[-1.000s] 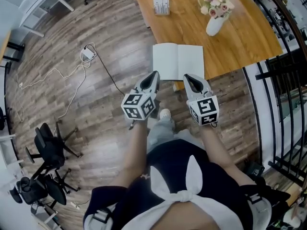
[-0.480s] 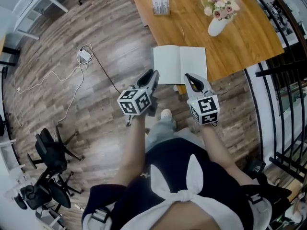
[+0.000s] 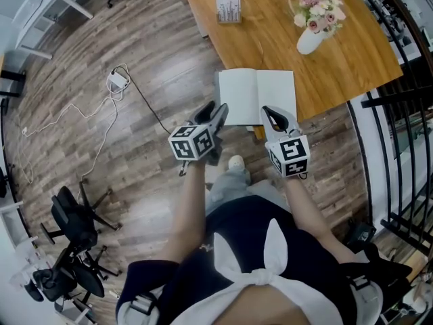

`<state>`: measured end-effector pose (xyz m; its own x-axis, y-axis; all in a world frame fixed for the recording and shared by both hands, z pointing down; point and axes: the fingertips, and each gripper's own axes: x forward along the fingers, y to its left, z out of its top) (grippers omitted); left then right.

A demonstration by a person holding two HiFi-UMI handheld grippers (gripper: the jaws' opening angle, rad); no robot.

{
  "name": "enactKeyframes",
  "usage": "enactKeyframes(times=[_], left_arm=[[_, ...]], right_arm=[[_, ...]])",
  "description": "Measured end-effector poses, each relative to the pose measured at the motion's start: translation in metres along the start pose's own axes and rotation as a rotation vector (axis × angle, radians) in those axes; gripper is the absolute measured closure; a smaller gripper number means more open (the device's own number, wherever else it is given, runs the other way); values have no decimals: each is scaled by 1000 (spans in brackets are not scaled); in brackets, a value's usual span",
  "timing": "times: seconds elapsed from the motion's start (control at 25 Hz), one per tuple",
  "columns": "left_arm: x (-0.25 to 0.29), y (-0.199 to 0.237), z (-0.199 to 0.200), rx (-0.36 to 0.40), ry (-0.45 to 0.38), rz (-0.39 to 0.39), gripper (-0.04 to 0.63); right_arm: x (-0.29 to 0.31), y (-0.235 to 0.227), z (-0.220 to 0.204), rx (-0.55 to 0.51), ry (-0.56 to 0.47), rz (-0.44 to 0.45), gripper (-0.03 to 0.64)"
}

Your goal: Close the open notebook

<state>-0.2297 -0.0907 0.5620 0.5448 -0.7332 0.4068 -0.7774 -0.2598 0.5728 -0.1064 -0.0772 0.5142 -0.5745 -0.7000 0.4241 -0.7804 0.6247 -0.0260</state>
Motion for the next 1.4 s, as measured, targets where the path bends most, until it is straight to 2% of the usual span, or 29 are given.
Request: enactKeyframes(times=[0.36, 0.84, 1.08, 1.4], left_arm=[[17, 27, -21, -23, 94, 20, 393], [37, 53, -40, -81, 170, 13, 377], [48, 61, -57, -87, 244, -1, 360], [59, 76, -66, -102, 269, -4, 351]], right_arm=[[13, -7, -9, 17, 20, -16, 619], [18, -19, -16, 25, 44, -41, 619], [21, -25, -21, 35, 61, -54, 619], [21, -26, -28, 43, 78, -62, 619]])
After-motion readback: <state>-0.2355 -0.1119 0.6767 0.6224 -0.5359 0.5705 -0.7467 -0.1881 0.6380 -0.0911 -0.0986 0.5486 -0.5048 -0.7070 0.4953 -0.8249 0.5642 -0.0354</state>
